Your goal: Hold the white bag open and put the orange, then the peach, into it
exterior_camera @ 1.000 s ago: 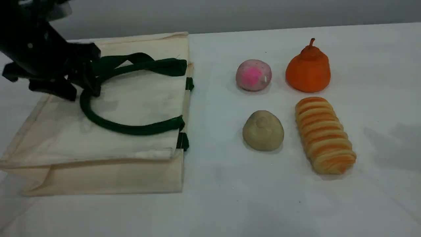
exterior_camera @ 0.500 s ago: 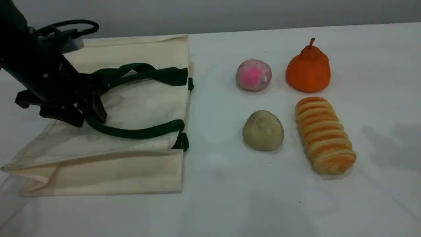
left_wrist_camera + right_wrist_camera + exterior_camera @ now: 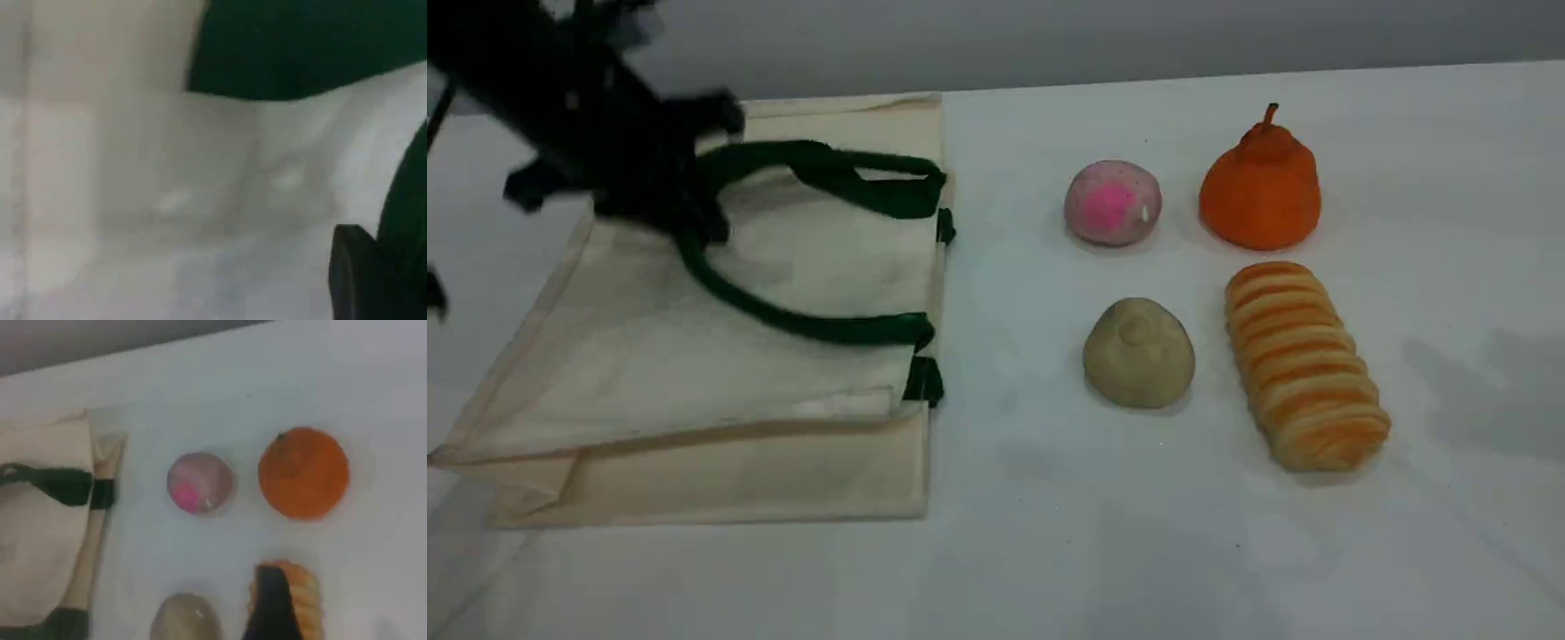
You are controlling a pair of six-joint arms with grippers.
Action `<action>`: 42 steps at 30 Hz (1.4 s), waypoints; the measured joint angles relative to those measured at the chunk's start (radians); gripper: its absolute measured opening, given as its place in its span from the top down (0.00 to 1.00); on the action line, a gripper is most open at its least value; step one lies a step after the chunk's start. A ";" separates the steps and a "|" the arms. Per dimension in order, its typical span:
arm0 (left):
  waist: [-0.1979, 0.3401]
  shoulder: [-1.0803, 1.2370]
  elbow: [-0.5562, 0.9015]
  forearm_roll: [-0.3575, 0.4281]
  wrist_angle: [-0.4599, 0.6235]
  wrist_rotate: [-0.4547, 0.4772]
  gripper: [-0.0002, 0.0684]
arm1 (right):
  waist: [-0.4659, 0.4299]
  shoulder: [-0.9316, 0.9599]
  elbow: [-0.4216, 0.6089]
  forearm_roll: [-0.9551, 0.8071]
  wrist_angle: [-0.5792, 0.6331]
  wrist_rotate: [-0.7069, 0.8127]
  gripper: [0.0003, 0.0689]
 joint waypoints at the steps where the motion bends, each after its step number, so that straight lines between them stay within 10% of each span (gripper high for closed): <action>1: 0.000 -0.008 -0.031 0.000 0.038 0.000 0.90 | 0.000 0.003 0.000 0.016 -0.006 -0.018 0.31; 24: 0.000 -0.371 -0.254 0.004 0.598 0.051 0.90 | 0.000 0.400 -0.067 0.715 0.020 -0.745 0.31; 42: 0.000 -0.502 -0.297 0.078 0.679 -0.009 0.90 | 0.128 0.760 -0.366 0.713 -0.024 -0.755 0.31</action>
